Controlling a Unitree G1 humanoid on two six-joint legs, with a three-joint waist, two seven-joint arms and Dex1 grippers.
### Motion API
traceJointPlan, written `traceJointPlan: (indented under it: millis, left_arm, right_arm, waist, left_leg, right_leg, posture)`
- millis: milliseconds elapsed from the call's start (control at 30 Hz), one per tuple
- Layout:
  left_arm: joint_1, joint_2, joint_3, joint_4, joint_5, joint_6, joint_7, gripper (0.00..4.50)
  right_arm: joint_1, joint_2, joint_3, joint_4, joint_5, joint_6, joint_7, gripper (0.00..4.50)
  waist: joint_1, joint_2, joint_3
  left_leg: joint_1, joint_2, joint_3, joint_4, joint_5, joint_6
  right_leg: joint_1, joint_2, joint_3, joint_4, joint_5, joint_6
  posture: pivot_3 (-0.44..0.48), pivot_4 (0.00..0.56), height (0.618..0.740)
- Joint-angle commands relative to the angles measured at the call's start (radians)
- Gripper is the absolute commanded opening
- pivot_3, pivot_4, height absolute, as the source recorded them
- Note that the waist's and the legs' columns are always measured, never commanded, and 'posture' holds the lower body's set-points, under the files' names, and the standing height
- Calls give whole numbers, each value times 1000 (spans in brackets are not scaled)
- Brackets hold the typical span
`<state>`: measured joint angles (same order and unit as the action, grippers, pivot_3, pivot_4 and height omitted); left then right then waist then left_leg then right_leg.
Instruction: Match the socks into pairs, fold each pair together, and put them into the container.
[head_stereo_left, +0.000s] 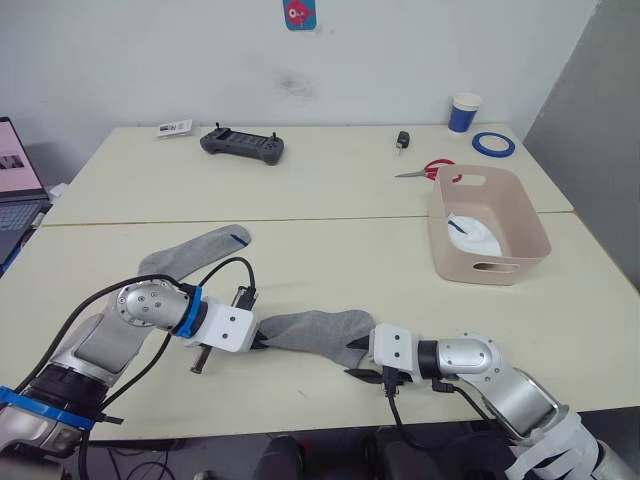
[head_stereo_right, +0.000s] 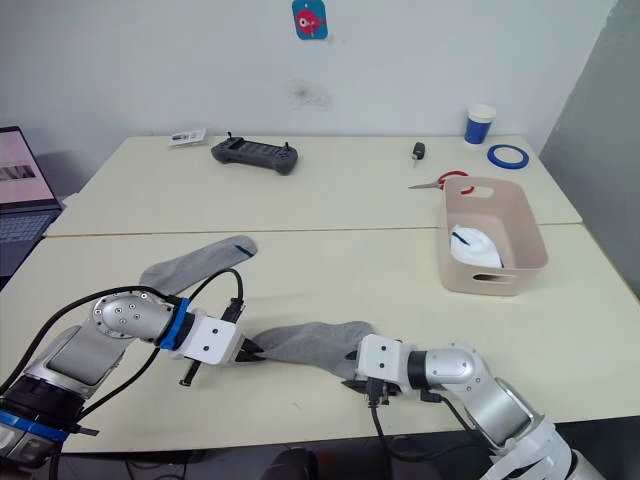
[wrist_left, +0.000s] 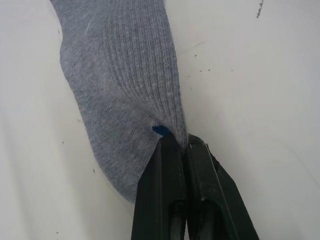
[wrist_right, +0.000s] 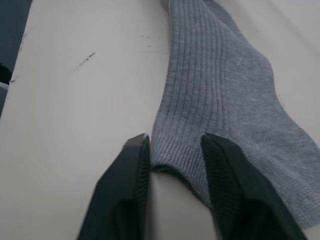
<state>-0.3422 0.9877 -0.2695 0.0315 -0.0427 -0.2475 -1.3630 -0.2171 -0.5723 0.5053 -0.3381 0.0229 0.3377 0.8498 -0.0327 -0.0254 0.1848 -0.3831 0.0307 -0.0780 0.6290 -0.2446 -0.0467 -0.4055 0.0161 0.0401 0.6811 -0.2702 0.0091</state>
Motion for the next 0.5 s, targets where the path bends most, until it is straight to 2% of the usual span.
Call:
traceJointPlan:
  millis: [33, 100, 233, 300, 500]
  left_arm:
    - [13, 20, 29, -40, 1, -9, 0, 0]
    - [25, 27, 27, -49, -5, -7, -14, 0]
    - [75, 50, 36, -115, -61, 40, -48, 0]
    - [104, 74, 50, -182, -129, 128, -76, 0]
    - [234, 206, 136, -465, -442, 487, -154, 0]
  right_arm:
    - [-11, -13, -36, -2, -3, 13, 9, 503]
    - [-12, -10, -50, -15, 19, 9, 21, 42]
    - [8, -21, -79, -83, 79, 38, 58, 42]
    - [32, -35, -111, -146, 150, 99, 83, 42]
    - [121, -142, -322, -424, 651, 564, 125, 42]
  waist:
    - [0, 0, 0]
    - [0, 0, 0]
    - [0, 0, 0]
    - [0, 0, 0]
    - [0, 0, 0]
  left_leg:
    - [0, 0, 0, 0, 0, 0]
    - [0, 0, 0, 0, 0, 0]
    - [0, 0, 0, 0, 0, 0]
    - [0, 0, 0, 0, 0, 0]
    - [0, 1, 0, 0, 0, 0]
  right_leg:
    - [0, 0, 0, 0, 0, 0]
    - [0, 0, 0, 0, 0, 0]
    - [0, 0, 0, 0, 0, 0]
    - [0, 0, 0, 0, 0, 0]
    - [0, 0, 0, 0, 0, 0]
  posture:
    - [0, 150, 740]
    - [0, 150, 740]
    - [0, 150, 740]
    - [0, 150, 740]
    - [0, 150, 740]
